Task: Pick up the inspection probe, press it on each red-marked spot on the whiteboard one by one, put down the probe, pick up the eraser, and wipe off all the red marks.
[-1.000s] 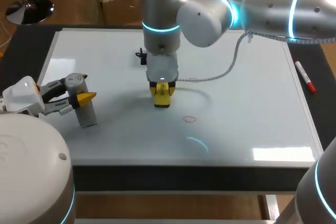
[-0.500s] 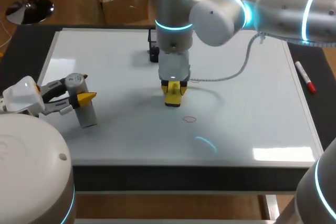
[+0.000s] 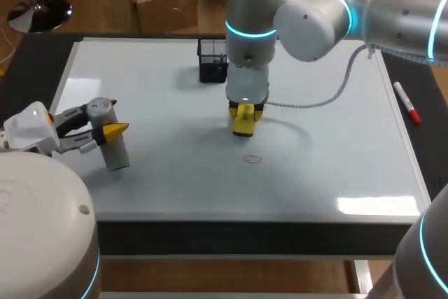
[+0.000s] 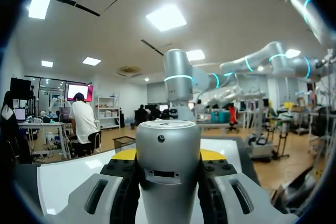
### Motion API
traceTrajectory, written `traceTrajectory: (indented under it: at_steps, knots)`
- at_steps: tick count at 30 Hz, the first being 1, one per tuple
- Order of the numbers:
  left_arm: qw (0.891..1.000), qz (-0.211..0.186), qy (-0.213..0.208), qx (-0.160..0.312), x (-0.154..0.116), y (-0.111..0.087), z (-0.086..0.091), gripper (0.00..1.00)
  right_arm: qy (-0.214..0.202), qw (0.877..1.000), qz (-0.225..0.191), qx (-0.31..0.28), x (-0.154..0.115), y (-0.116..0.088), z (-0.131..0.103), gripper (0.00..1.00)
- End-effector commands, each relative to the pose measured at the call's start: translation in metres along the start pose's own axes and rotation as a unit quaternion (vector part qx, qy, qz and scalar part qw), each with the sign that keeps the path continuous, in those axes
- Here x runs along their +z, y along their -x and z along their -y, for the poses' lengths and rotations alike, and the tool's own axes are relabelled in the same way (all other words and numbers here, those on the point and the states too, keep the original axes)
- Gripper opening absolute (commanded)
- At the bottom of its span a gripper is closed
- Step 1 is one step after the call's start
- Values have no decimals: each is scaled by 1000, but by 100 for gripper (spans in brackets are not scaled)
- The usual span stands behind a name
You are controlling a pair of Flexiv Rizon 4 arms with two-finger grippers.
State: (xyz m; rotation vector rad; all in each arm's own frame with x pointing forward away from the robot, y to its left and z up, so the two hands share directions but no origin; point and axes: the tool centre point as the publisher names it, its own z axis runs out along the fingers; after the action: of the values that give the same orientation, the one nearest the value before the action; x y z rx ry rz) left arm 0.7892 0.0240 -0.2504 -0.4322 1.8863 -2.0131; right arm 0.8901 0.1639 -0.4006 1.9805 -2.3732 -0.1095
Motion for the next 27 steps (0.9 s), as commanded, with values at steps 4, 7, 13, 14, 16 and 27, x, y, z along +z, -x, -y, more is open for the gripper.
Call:
traceTrajectory:
  at_steps: [4, 7, 13, 14, 16, 27]
  knots:
    - [1000, 1, 1, 0, 0, -1, 2, 0, -13, 999, 12, 32, -25, -56, 1, 0]
    - [1000, 1, 1, 0, 0, -1, 2, 0, -16, 998, 16, 60, -28, -79, 3, 0]
    - [1000, 1, 1, 0, 0, -1, 2, 0, -19, 993, 20, 118, -32, -126, 3, 0]
    - [1000, 1, 1, 0, 0, -1, 2, 0, -20, 991, 19, 130, -32, -136, 3, 0]
    - [1000, 1, 1, 0, 0, -1, 2, 0, -18, 989, 15, 148, -32, -151, 2, 0]
    - [1000, 1, 1, 0, 0, -1, 2, 0, -12, 968, 12, 249, -31, -235, -6, 0]
